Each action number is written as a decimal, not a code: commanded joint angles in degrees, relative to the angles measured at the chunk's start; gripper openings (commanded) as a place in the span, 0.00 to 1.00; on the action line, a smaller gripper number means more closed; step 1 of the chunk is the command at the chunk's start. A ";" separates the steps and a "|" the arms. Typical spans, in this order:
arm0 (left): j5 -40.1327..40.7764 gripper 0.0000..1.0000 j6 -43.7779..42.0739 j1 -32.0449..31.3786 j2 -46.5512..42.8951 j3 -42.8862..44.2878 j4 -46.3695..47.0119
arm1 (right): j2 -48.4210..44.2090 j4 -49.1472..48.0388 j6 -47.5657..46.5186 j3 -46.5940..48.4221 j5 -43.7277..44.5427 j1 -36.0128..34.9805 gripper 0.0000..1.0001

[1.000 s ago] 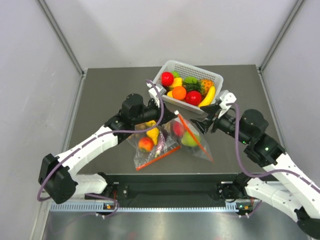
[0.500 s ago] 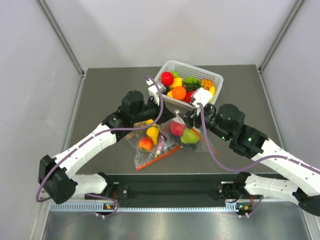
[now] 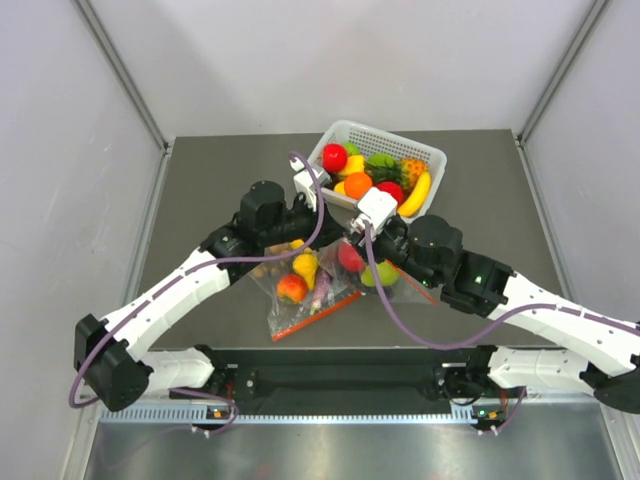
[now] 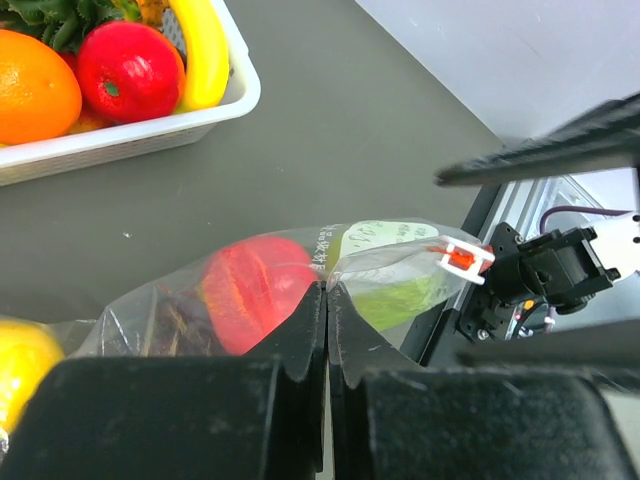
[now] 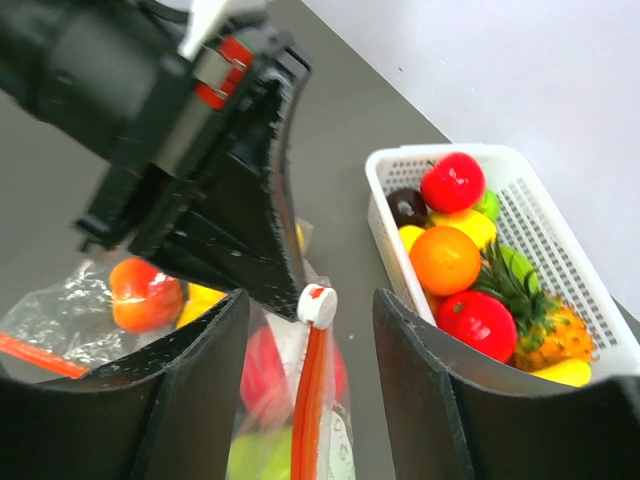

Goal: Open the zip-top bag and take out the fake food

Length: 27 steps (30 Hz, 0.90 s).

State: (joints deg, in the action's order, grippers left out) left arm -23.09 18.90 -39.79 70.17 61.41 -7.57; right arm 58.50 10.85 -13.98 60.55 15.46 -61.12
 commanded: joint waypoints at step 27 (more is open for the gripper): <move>-3.53 0.64 -6.75 0.24 -9.35 -3.48 10.64 | -0.14 -1.36 -0.09 3.43 -1.03 1.44 0.00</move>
State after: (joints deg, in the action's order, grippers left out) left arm -24.38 15.35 -39.77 63.81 58.85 -4.86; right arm 61.04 10.37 -15.25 62.00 18.52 -60.82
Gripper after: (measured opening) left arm 0.600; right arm 0.094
